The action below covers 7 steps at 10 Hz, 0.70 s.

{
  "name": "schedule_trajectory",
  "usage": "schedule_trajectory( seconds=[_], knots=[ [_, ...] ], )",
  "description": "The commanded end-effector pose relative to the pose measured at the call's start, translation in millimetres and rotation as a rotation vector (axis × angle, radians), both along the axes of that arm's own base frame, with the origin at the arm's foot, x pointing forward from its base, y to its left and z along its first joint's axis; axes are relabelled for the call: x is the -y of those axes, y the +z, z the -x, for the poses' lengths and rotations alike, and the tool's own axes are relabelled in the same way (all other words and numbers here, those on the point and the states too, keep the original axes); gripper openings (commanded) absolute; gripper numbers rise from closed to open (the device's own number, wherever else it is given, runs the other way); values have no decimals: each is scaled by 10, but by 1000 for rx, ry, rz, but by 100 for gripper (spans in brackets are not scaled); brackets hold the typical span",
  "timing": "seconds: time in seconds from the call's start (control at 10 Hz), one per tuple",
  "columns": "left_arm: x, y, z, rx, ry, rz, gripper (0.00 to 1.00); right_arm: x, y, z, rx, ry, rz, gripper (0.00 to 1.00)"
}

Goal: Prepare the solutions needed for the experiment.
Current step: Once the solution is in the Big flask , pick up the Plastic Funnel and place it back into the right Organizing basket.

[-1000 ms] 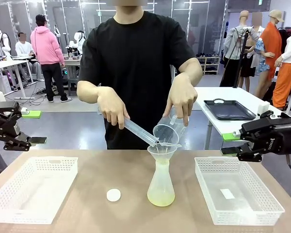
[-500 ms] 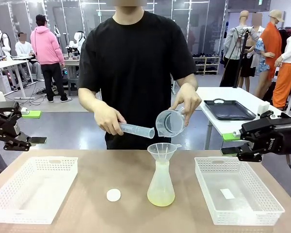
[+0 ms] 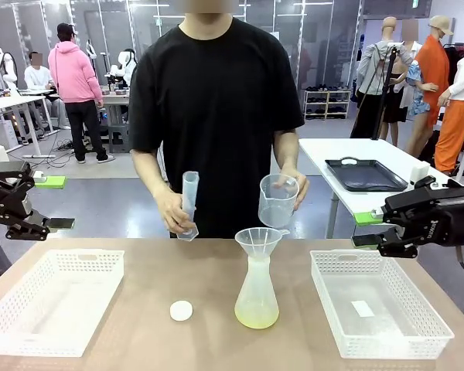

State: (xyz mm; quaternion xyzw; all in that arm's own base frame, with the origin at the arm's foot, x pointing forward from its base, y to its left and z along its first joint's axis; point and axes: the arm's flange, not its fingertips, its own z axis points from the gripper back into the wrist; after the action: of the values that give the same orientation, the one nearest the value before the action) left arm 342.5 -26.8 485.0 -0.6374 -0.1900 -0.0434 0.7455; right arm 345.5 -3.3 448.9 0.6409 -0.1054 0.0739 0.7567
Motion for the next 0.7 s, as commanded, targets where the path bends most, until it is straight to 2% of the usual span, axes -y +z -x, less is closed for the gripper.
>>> schedule_trajectory(
  seconds=[0.0,0.6],
  knots=[
    [22,33,-15,-1,2,29,100,-15,44,-2,-7,-5,-12,56],
    [22,33,-15,-1,2,29,100,-15,44,-2,-7,-5,-12,56]
  ],
)
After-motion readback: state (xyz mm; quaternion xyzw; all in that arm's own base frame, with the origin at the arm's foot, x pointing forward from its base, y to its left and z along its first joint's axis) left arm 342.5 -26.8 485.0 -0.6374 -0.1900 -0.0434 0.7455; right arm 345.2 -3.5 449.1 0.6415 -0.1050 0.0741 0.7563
